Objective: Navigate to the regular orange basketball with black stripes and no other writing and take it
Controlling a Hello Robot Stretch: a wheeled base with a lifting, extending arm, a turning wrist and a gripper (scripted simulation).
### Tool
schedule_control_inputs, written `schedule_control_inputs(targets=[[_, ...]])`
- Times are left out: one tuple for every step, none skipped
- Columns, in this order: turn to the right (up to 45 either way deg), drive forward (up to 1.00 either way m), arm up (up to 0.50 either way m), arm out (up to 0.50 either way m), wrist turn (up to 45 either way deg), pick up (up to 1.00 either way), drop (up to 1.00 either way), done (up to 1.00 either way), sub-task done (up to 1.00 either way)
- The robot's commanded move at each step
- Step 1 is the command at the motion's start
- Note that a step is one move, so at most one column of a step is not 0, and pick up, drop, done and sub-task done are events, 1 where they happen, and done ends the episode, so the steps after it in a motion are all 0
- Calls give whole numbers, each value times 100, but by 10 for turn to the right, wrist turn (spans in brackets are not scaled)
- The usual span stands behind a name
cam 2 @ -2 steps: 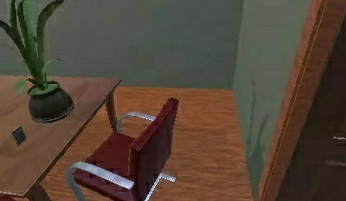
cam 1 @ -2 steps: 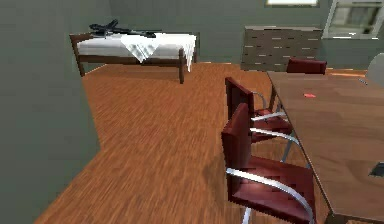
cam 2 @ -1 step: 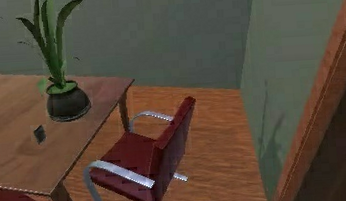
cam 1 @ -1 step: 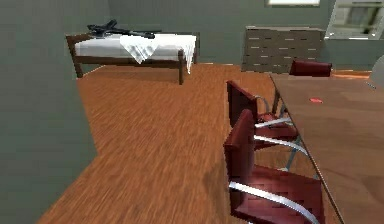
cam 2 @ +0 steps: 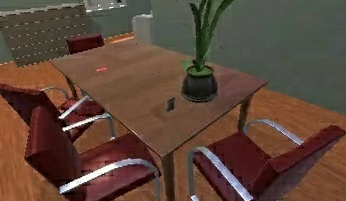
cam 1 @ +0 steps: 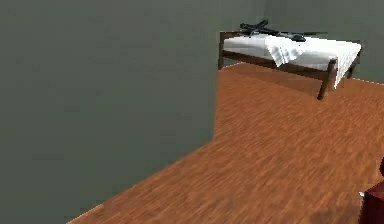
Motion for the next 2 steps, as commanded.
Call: schedule_control_inputs(targets=[[0,55,0,0,0,0,0,0,0],[270,0,0,0,0,0,0,0,0]])
